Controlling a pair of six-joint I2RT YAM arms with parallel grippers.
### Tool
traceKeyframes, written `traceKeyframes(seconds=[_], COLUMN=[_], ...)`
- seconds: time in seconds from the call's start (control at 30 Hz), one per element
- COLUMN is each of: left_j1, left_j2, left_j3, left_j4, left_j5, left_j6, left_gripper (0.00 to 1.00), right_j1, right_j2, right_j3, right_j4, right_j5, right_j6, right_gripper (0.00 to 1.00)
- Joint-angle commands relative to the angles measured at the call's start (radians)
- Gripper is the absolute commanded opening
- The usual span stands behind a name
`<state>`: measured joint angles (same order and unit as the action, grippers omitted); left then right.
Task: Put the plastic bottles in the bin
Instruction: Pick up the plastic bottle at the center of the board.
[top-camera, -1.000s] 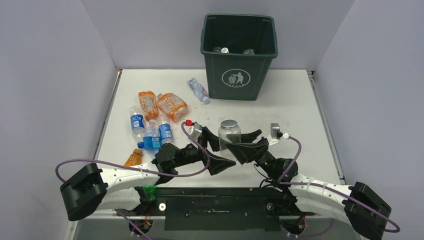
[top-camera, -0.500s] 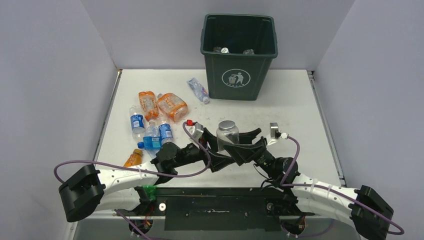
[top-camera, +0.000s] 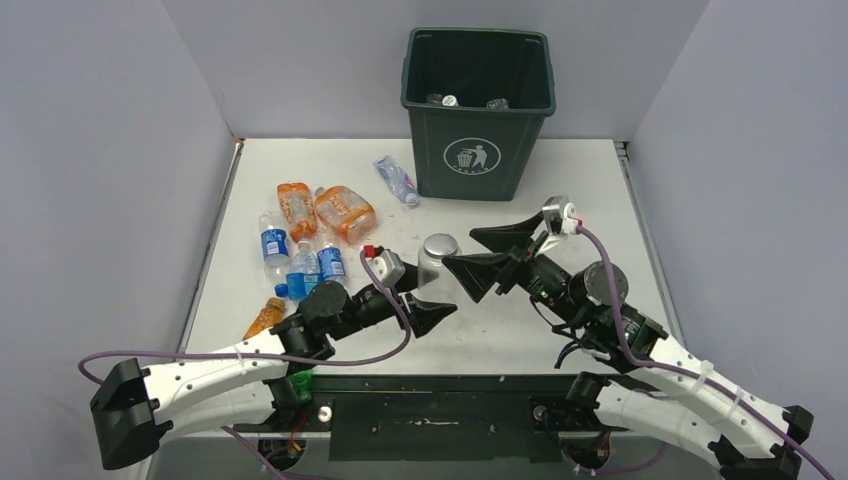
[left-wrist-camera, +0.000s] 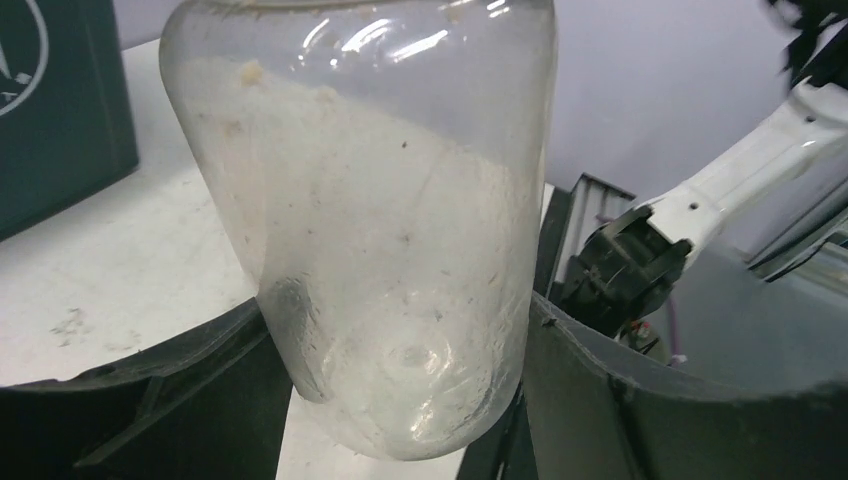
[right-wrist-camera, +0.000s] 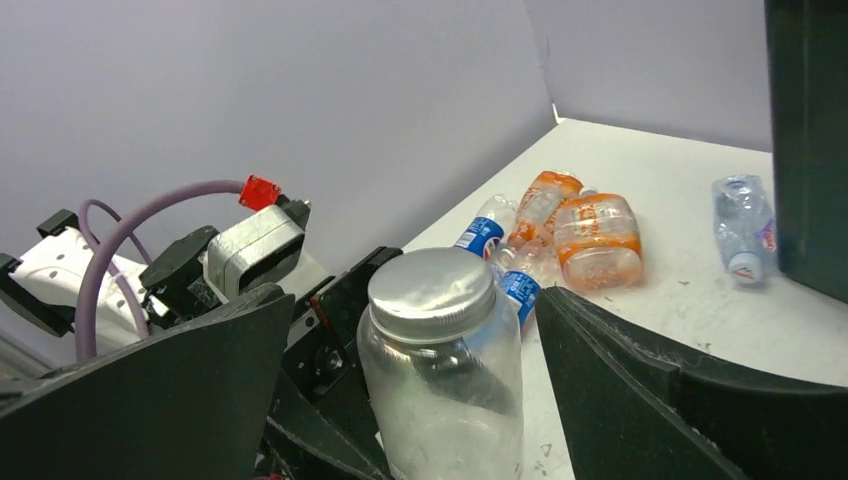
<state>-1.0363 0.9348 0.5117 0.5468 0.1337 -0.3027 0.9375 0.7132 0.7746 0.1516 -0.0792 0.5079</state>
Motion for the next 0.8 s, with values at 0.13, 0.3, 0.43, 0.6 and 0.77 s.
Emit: traceKeyframes(seconds=[0.13,0.3,0.43,0.6,0.77], left_j1=[-0.054,-0.074,-0.083,-0.085,-0.087], left_j2=[-0.06,-0.071,-0.074,-0.065,-0.056], left_j3=[0.086,0.091,0.092,0.098,0.102], left_j4=[-0.163,-0.183,-0.182,-0.177,-0.141], left_j5=[-0.126,-0.176,-0.187,-0.187,-0.182], left_j6=[0.202,0.228,0.236,0.239,0.217], left_gripper=[0.0,0.0,0.0,0.0,0.0], right_j1=[0.003,0.003,0.002,0.003,0.002], right_j2=[0.174,0.214,0.226,0.226,0.226], right_j3=[0.254,0.28,0.288,0.26,0.225], right_j4=[-0.366,-0.384,-0.398,-0.367,-0.305], right_j5=[0.013,0.004,0.001,-0.015,-0.047], right_j6=[-0.126,-0.118,-0.12,-0.109,-0.075], right_gripper=[0.98,0.91,0.81,0.46,0.08])
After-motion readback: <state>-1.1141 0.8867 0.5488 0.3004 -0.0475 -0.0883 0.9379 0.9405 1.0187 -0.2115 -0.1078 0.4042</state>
